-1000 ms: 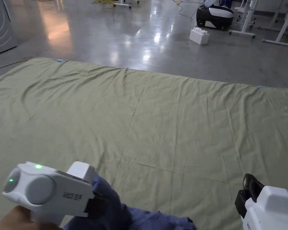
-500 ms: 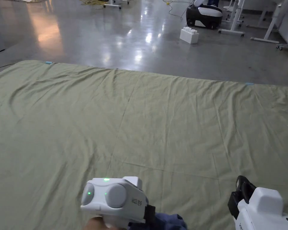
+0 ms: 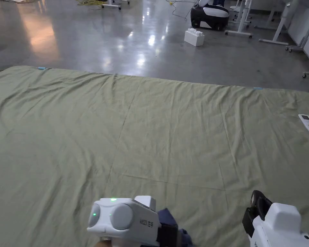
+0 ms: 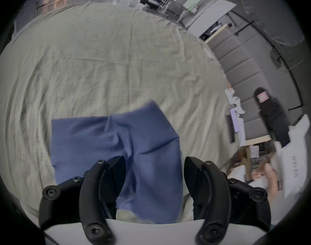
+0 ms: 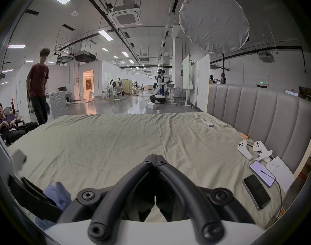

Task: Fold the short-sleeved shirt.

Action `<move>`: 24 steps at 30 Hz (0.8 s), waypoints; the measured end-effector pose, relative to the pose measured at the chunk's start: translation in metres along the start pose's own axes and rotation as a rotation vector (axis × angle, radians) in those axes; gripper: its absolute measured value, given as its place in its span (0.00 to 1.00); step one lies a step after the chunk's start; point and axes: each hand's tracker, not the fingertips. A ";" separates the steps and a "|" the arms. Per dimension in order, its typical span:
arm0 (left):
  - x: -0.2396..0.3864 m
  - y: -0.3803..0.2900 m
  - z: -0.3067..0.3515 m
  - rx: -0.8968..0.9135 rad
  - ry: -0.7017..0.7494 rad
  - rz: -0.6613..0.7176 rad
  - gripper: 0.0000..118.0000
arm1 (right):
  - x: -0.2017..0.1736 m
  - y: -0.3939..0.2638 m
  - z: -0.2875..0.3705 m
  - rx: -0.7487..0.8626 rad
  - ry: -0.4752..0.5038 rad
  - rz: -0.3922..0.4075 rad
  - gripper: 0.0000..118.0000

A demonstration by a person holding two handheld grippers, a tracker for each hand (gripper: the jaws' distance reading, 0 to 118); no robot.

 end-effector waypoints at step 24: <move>-0.014 -0.044 -0.080 -0.020 -0.058 0.009 0.05 | 0.008 -0.008 0.001 -0.029 -0.011 0.016 0.00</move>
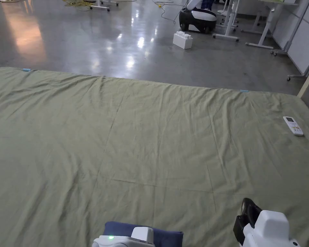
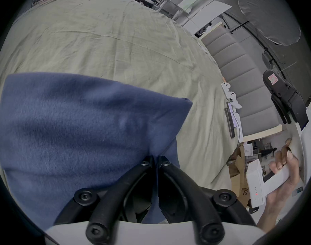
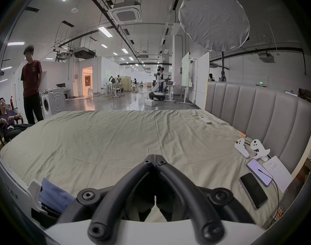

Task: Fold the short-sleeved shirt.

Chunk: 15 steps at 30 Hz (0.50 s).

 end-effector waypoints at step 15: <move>-0.005 0.045 0.153 0.559 0.186 -0.238 0.05 | -0.011 0.035 -0.004 0.084 0.016 0.002 0.00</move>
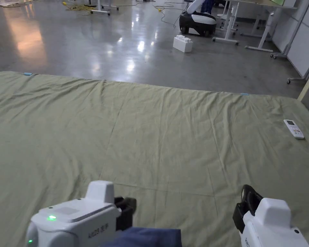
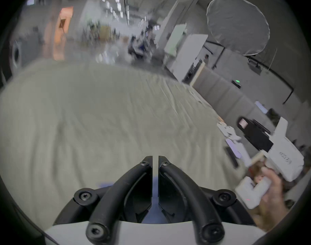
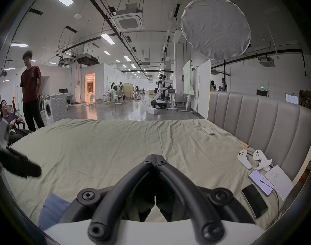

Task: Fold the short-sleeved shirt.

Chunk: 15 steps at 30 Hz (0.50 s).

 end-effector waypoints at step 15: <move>-0.031 0.027 0.048 0.490 0.493 -0.173 0.05 | -0.014 0.049 -0.009 0.155 -0.018 -0.001 0.00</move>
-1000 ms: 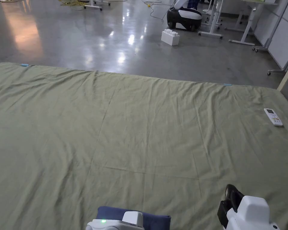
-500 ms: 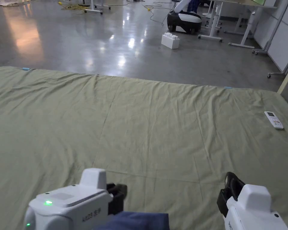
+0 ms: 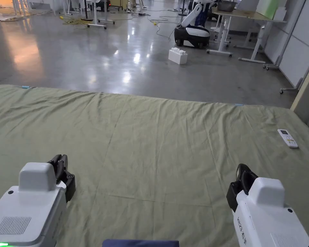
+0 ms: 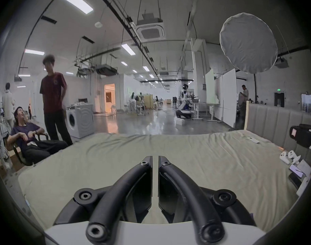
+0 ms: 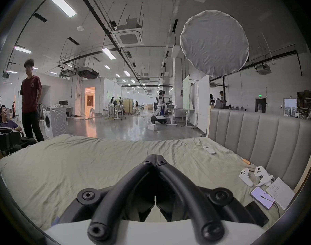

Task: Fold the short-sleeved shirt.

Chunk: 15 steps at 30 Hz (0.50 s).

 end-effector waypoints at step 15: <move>-0.045 -0.051 0.019 -0.178 -0.027 0.050 0.05 | -0.081 -0.088 0.066 -0.359 0.263 0.005 0.00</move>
